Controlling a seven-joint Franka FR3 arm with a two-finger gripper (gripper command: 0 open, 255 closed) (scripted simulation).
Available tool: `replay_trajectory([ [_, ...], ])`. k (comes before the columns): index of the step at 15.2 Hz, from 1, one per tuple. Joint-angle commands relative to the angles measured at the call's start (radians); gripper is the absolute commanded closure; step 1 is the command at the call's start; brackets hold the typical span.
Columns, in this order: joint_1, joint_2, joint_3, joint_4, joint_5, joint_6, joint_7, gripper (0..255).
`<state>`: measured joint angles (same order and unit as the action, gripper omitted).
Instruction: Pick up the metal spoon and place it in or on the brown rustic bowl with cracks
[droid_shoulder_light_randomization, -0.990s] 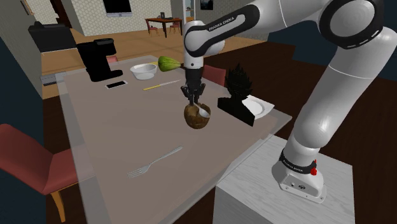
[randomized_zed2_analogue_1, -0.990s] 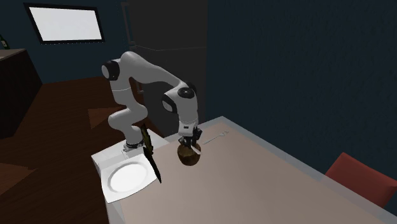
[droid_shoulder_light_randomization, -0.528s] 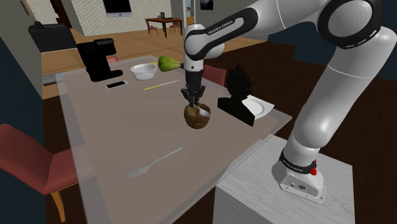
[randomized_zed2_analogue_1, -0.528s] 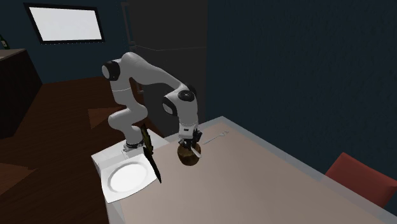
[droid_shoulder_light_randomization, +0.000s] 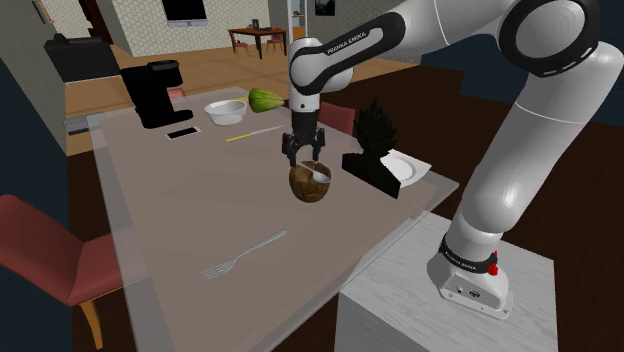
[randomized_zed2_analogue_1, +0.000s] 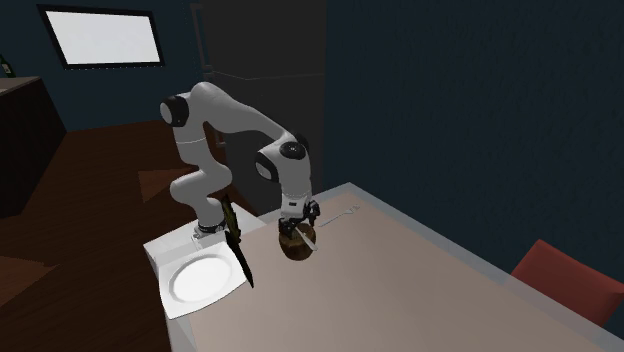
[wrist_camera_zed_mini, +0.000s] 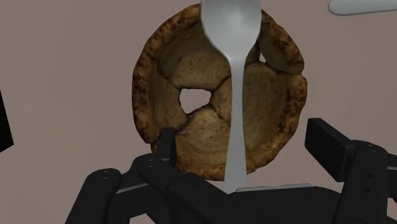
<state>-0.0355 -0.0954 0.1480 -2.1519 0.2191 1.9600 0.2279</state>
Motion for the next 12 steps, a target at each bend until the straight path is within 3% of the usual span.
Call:
replay_trajectory([
  [1,-0.003,-0.007,-0.004,0.026,-0.003,-0.033,0.001,0],
  [4,-0.011,-0.019,-0.013,0.106,-0.01,-0.127,0.004,0],
  [12,-0.011,-0.019,-0.014,0.106,-0.01,-0.126,0.004,0],
])
